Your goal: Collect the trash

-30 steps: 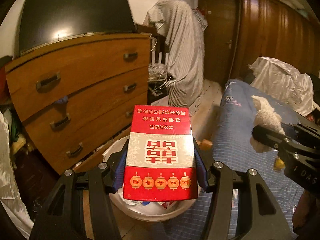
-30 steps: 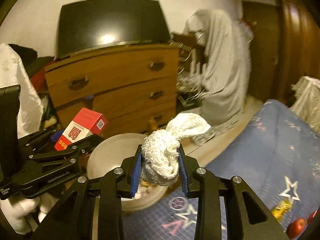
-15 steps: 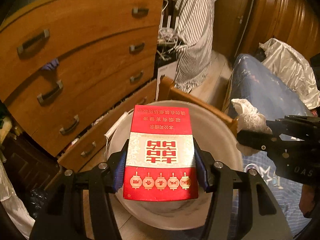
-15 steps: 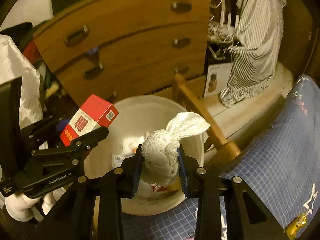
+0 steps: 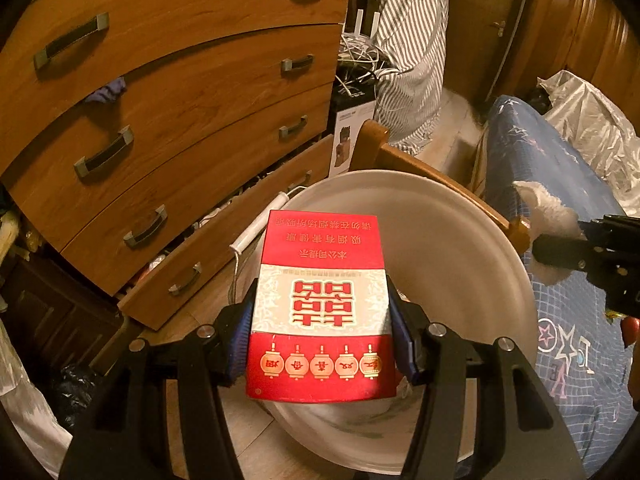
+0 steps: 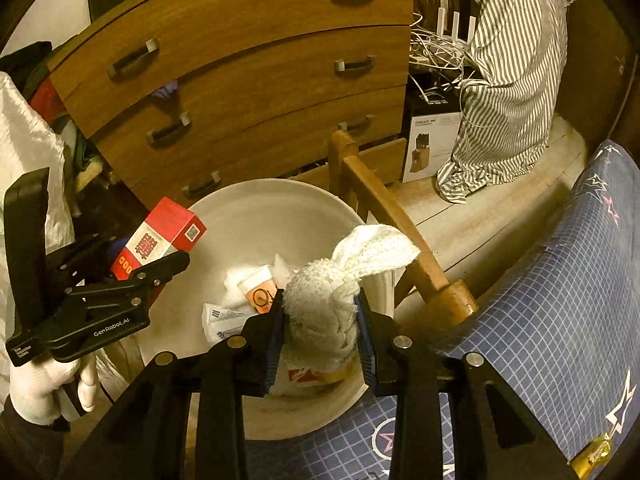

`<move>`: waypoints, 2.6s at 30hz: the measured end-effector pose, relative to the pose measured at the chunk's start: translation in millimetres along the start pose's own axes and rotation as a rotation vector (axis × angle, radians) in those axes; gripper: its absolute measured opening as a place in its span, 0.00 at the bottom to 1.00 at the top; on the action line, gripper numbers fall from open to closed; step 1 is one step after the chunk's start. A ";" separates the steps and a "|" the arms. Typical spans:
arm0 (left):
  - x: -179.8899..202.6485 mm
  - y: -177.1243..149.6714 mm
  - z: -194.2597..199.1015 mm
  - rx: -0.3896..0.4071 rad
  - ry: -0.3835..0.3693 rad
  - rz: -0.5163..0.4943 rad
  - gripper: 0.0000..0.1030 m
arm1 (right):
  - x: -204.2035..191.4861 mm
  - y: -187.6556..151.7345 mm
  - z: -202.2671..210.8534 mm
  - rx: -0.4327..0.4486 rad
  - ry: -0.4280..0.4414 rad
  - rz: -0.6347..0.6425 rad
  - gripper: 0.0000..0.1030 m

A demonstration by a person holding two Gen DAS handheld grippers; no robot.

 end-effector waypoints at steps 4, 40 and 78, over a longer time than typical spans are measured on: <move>1.0 0.3 -0.5 0.000 -0.002 -0.001 0.53 | 0.2 0.7 1.5 0.002 0.003 0.008 0.33; 14.5 -39.7 131.9 0.398 0.040 0.114 0.94 | -39.4 -106.7 153.5 0.537 -0.169 0.014 0.86; 64.9 -131.0 210.6 0.454 0.097 0.076 0.94 | -55.9 -206.5 234.9 0.601 -0.184 -0.052 0.92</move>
Point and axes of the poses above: each gripper's, at about its wrist camera, not at the fingertips, and z roughly against the way its jaws point, x to its right, y to its top, the point moved 3 cm from there along -z, roughly the way its jaws point, and after that the axes turned 2 degrees about z, right-handed, at the moved point
